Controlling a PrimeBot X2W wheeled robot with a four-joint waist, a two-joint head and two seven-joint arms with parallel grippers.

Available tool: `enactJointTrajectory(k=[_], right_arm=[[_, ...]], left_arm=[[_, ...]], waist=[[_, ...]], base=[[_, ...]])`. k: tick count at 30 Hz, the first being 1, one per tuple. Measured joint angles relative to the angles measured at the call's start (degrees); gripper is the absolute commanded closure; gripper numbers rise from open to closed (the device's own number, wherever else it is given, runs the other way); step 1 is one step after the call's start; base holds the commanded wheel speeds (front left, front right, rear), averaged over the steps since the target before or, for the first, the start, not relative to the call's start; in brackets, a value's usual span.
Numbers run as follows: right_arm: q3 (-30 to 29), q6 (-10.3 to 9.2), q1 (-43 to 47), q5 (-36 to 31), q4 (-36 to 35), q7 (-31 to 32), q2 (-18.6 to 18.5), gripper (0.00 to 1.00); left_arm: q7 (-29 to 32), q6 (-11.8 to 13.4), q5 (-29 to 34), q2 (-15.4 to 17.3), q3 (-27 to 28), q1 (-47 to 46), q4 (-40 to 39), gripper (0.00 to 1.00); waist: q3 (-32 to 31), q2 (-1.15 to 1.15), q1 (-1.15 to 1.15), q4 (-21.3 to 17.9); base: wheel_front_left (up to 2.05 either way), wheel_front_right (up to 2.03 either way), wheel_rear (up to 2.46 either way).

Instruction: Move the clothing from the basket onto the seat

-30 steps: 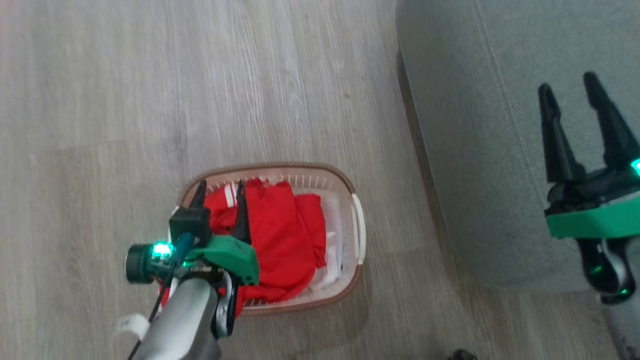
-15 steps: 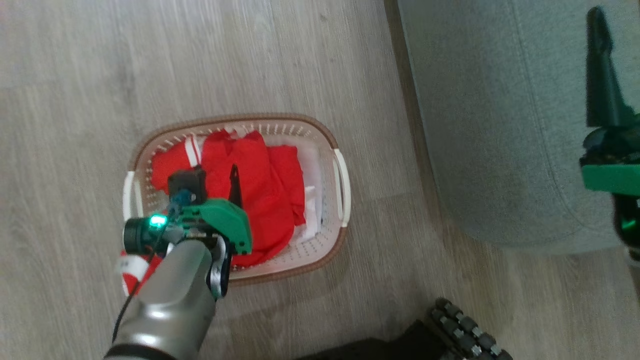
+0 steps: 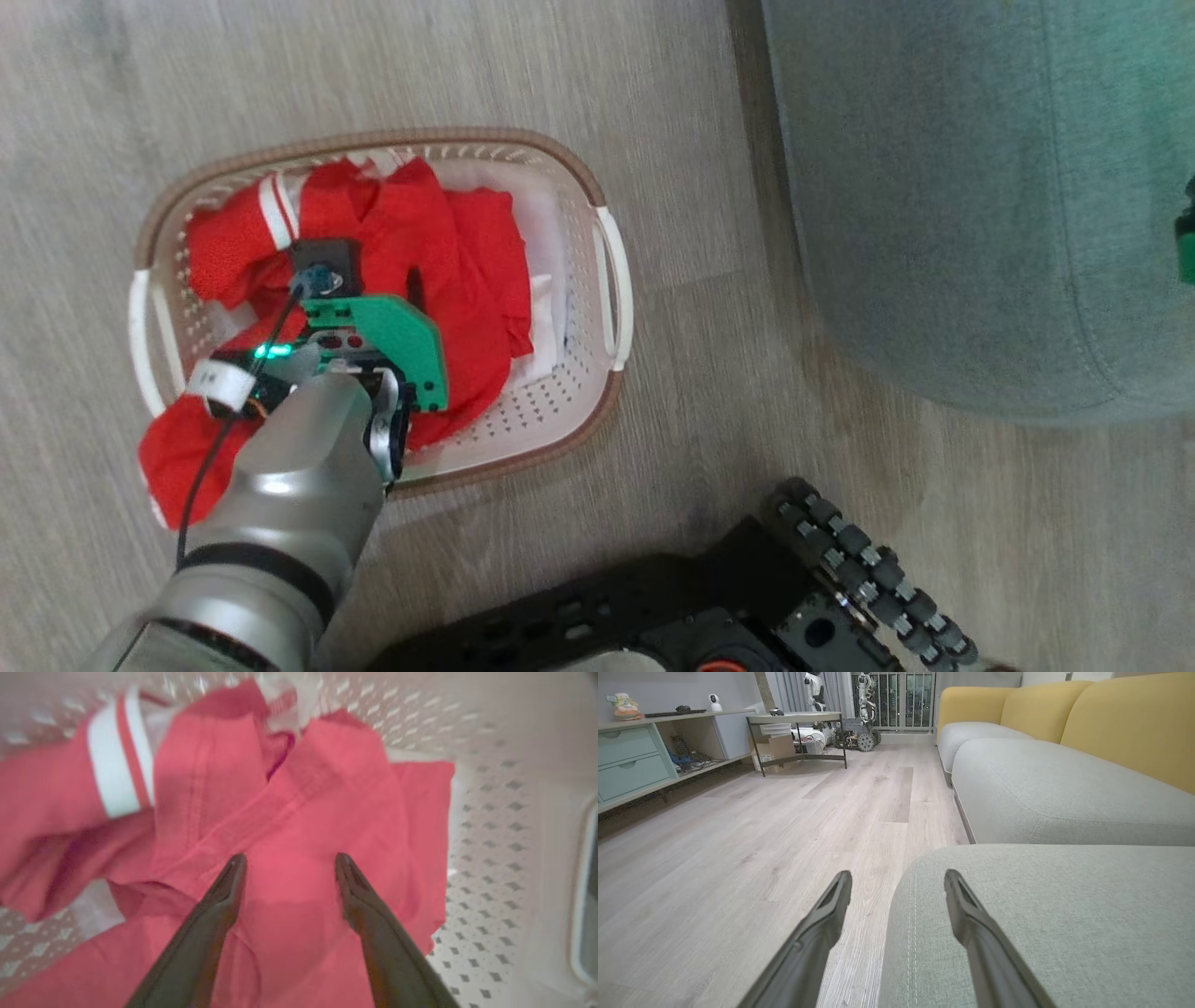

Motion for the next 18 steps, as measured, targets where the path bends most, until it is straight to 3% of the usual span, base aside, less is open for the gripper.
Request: enactJointTrajectory(k=[13,14,15,16,17,18], right_arm=[[-0.9,0.00,-1.1,0.5,-0.4,0.0,0.3,0.00],[-0.9,0.00,-1.2,0.5,-0.4,0.0,0.3,0.00],[-0.9,0.00,-1.2,0.5,-0.4,0.0,0.3,0.00],[-0.9,0.00,-1.2,0.5,-0.4,0.0,0.3,0.00],[-0.9,0.00,-1.2,0.5,-0.3,0.0,0.3,0.00],[-0.9,0.00,-1.2,0.5,-0.3,0.0,0.3,0.00]], left_arm=[[12.3,0.6,-3.4,0.1,-7.2,-2.6,4.7,0.00],[12.9,0.6,-3.5,0.1,-7.4,-2.8,4.9,0.09],[13.2,0.6,-3.5,0.1,-7.6,-2.8,5.0,0.45],[13.3,0.7,-3.5,0.1,-7.8,-2.8,5.1,0.57],[13.2,0.7,-3.8,0.1,-7.9,-2.8,5.2,0.75],[12.6,0.7,-4.0,0.1,-8.2,-2.8,5.2,1.00]], waist=[[4.8,0.00,-0.01,-1.8],[5.0,0.00,-0.01,-1.8],[5.0,0.00,-0.01,-1.9],[5.1,0.00,-0.01,-1.8],[5.1,0.00,-0.01,-1.8],[5.0,0.00,-0.01,-1.7]], base=[[0.00,0.00,0.00],[0.00,0.00,0.00],[0.00,0.00,0.00],[0.00,0.00,0.00],[0.00,0.00,0.00],[0.00,0.00,0.00]])
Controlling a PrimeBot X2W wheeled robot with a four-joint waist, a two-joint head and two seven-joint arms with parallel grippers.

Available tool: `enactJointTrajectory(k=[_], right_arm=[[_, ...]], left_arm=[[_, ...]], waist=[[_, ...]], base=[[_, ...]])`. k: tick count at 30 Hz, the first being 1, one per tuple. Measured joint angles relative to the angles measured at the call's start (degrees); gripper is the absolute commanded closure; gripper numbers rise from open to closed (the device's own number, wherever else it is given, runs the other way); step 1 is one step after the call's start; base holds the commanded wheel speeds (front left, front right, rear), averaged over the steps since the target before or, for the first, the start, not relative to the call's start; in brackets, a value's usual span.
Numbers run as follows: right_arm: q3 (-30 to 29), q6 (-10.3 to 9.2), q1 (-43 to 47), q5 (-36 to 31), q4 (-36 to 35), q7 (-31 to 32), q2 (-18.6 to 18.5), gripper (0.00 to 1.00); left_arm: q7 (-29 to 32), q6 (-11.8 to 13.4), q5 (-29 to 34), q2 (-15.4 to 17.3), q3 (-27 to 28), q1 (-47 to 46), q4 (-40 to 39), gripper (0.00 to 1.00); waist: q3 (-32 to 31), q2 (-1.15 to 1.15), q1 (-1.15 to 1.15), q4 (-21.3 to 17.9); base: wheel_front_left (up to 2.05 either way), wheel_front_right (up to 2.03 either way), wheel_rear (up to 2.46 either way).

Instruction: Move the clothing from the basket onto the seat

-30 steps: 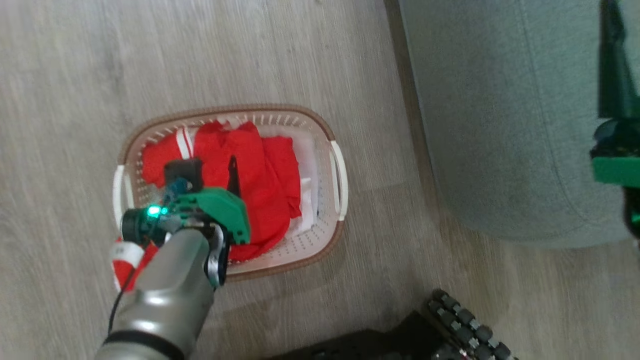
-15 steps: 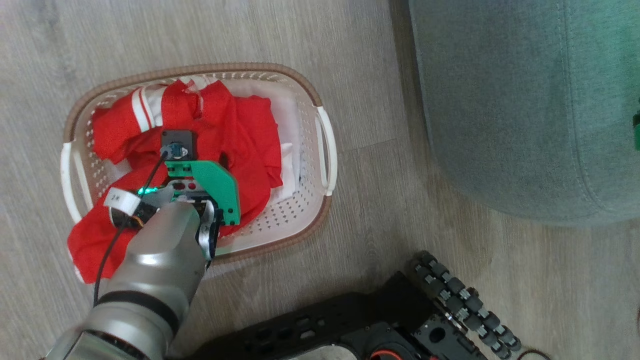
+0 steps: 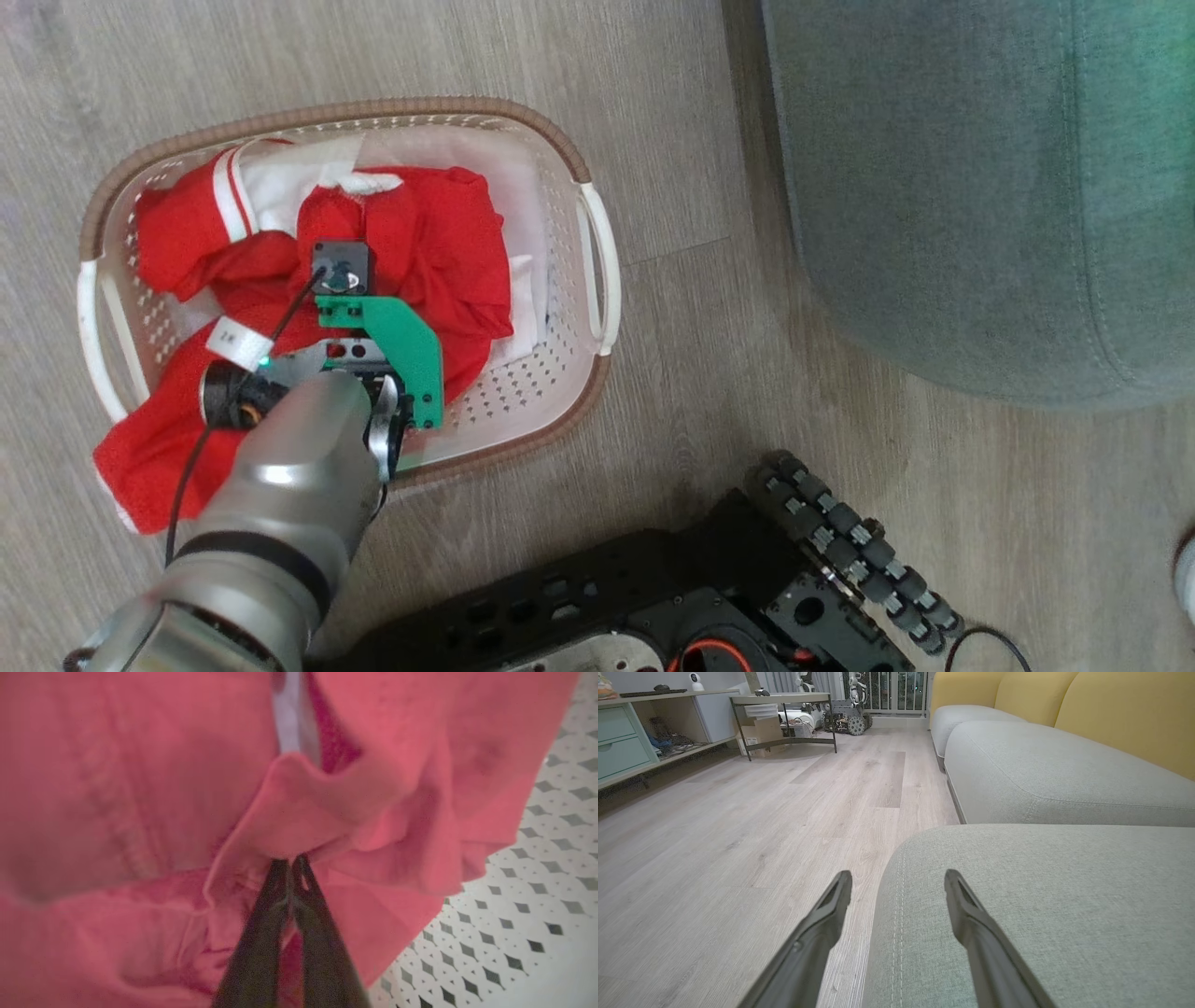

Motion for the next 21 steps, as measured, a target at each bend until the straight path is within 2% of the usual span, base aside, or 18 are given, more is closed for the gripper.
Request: enactJointTrajectory(k=[5,13,21], right_arm=[[0.1,0.00,0.0,0.0,0.3,0.0,0.0,0.00],[0.4,0.00,0.1,-0.1,0.5,0.0,0.0,0.00],[0.7,0.00,2.0,-0.7,1.5,0.0,0.0,0.00]], left_arm=[[-2.4,0.3,-0.9,0.0,-1.1,0.0,0.0,1.00],[-5.3,-1.7,-3.5,0.0,-2.4,0.6,-0.2,1.00],[-10.9,-3.7,-6.2,0.0,-4.3,4.9,-1.9,1.00]], waist=[[-0.9,0.00,0.00,0.4],[-4.7,0.00,0.00,1.4],[-11.9,0.01,0.00,2.5]], base=[[0.00,0.00,0.00],[0.00,0.00,0.00],[0.00,0.00,0.00]])
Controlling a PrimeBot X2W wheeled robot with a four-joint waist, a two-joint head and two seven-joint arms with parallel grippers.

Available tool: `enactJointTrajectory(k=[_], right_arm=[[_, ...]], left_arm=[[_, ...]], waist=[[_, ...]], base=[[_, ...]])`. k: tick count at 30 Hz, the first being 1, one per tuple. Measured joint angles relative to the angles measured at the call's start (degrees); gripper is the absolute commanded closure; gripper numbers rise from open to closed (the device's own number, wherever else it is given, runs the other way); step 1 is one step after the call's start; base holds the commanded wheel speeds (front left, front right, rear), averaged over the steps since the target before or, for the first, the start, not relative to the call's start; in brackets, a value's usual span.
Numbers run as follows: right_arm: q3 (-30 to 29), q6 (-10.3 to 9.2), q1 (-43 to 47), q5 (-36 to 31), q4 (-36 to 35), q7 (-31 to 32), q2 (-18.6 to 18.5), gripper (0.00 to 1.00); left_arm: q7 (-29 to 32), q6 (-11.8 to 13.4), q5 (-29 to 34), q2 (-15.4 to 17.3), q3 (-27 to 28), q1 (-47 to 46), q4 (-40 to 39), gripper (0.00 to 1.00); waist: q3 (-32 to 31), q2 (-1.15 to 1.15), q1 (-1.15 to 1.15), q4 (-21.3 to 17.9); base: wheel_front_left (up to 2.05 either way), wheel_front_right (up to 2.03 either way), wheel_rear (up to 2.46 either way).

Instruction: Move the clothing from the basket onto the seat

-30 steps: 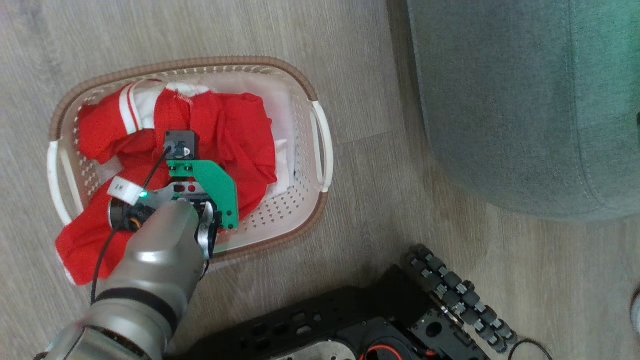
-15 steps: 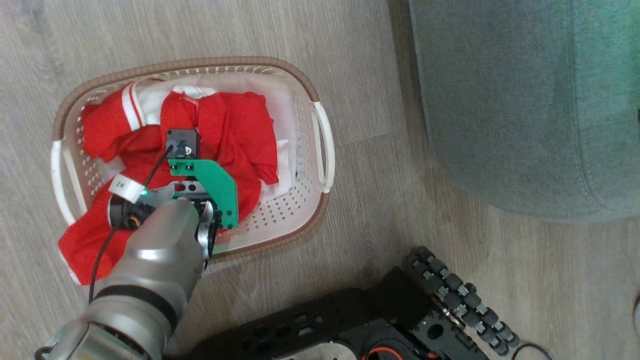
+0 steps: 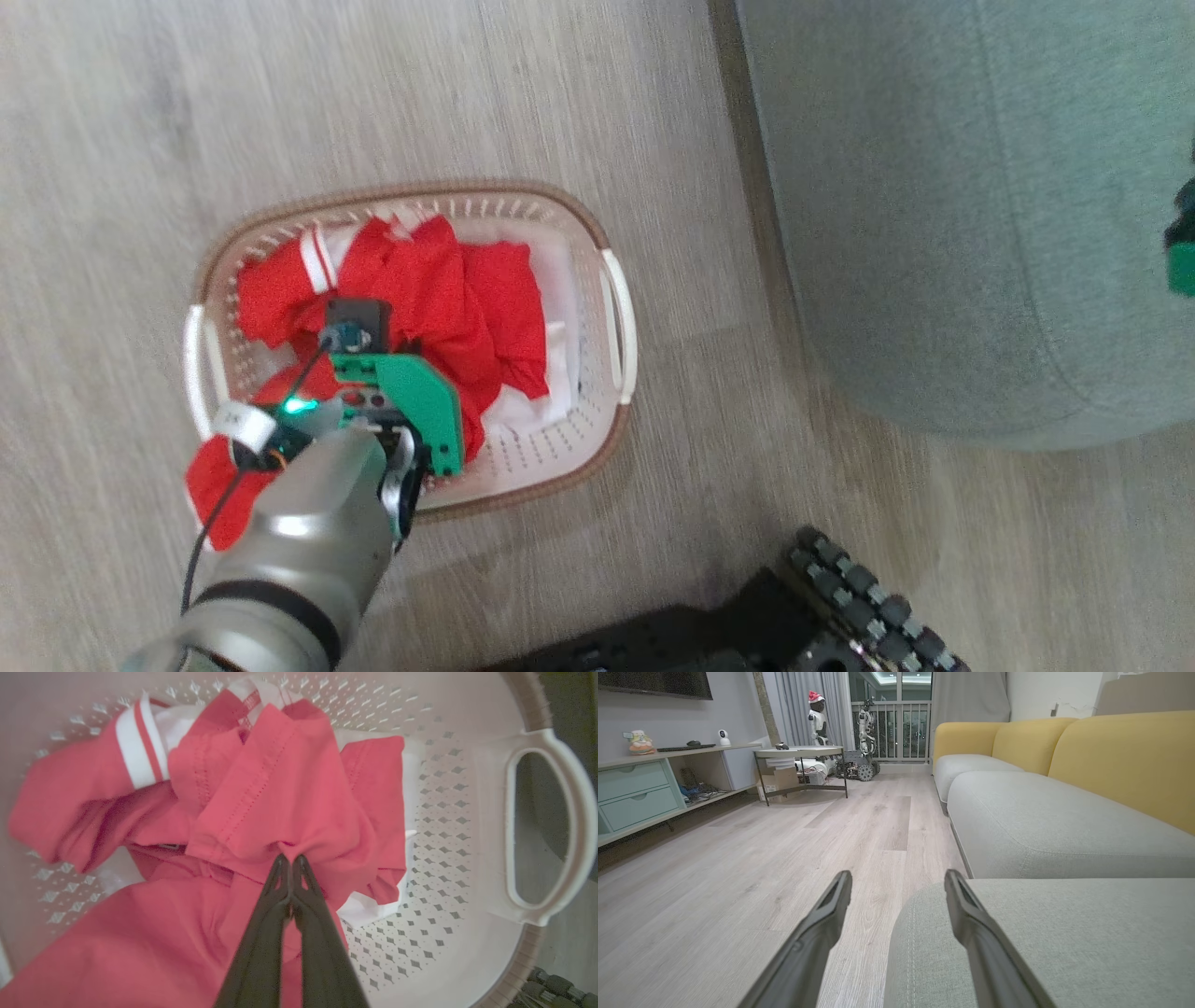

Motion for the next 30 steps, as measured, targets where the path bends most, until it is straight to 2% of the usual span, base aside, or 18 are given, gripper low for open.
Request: enactJointTrajectory(k=[8,15,21,30], right_arm=[[0.4,0.00,5.2,-1.0,1.7,0.0,0.1,0.00],[0.6,0.00,10.0,-2.5,2.7,0.0,0.4,0.00],[0.9,0.00,13.3,-3.5,3.1,0.0,1.6,0.00],[2.8,0.00,18.3,-5.0,4.5,0.0,3.8,0.00]], left_arm=[[-4.3,-1.0,-1.4,0.0,-2.2,3.8,-2.3,1.00],[-5.9,-0.8,-1.4,0.0,-2.1,7.8,-6.2,1.00],[-5.9,1.4,4.1,1.0,1.6,10.6,-17.0,1.00],[-6.0,3.4,13.7,5.3,7.1,16.7,-36.5,1.00]], waist=[[-8.0,0.00,0.00,1.7],[-16.5,0.00,0.00,4.3],[-22.7,0.00,0.00,7.1],[-30.8,0.00,-0.01,11.3]], base=[[0.00,0.00,0.00],[0.00,0.00,0.00],[0.00,0.00,0.00],[0.00,0.00,0.00]])
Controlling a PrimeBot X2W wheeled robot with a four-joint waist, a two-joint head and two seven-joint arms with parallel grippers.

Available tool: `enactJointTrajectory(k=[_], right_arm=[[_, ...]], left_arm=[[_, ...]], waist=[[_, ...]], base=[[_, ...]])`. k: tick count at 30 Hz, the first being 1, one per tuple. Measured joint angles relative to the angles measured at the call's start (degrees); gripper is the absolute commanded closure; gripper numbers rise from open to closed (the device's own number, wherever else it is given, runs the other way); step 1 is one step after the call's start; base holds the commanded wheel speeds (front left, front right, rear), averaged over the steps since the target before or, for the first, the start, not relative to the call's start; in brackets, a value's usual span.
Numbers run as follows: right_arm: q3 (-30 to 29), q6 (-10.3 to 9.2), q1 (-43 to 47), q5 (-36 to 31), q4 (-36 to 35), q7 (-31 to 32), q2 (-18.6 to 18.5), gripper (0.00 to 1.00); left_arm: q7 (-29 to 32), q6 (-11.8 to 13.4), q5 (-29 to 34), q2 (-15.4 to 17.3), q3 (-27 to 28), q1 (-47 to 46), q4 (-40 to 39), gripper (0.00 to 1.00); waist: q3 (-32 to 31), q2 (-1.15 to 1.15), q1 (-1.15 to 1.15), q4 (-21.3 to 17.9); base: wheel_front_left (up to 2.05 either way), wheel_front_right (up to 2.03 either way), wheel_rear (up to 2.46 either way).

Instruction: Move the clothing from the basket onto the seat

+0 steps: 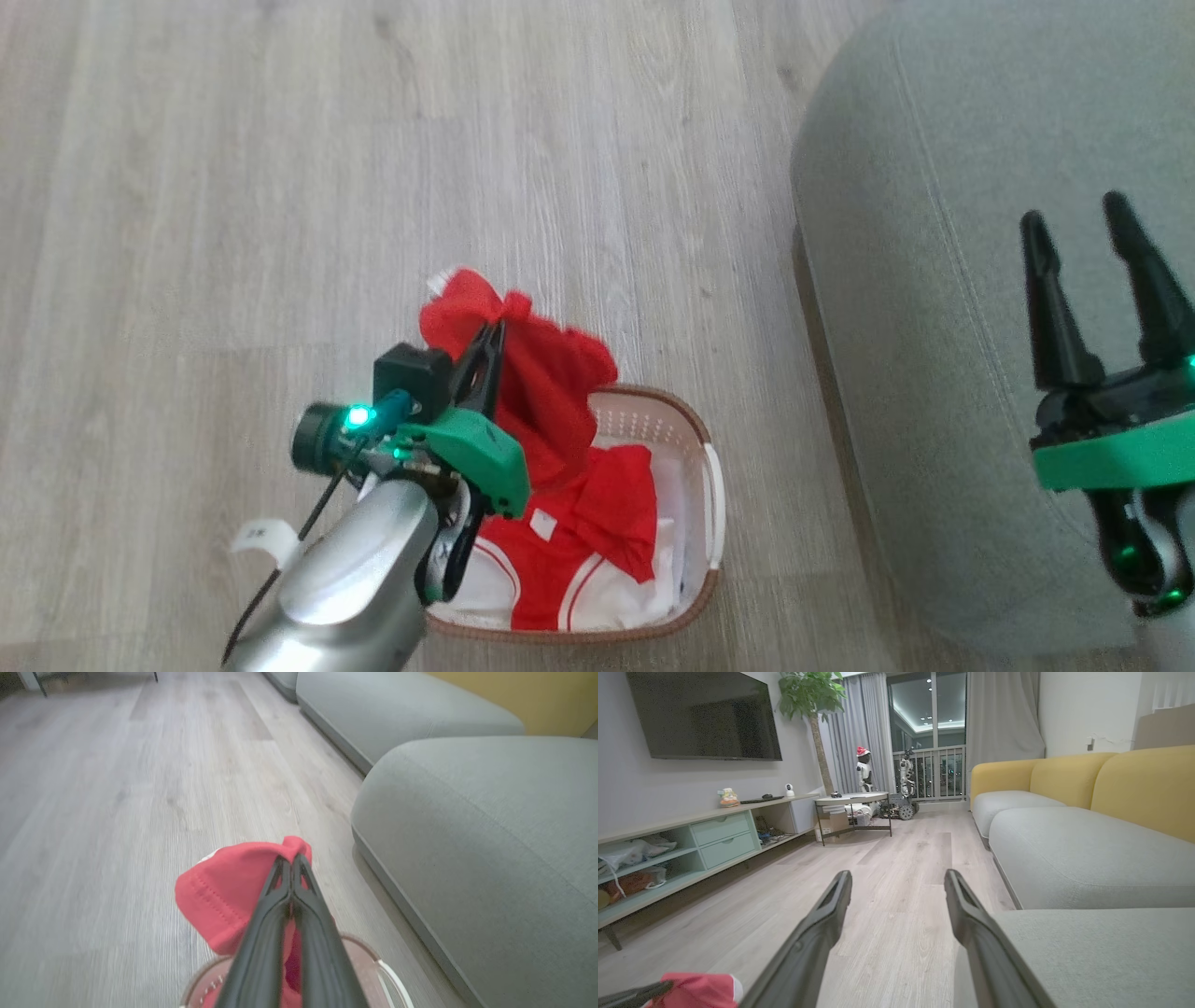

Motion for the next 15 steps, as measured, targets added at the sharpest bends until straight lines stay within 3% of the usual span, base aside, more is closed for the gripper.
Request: enactJointTrajectory(k=[15], right_arm=[[4.8,0.00,4.4,-1.0,1.6,0.0,1.8,0.00]], left_arm=[[3.1,0.7,4.3,5.5,1.3,-3.7,-20.1,1.00]], waist=[[-7.7,0.00,0.00,1.0]], base=[[0.00,0.00,0.00]])
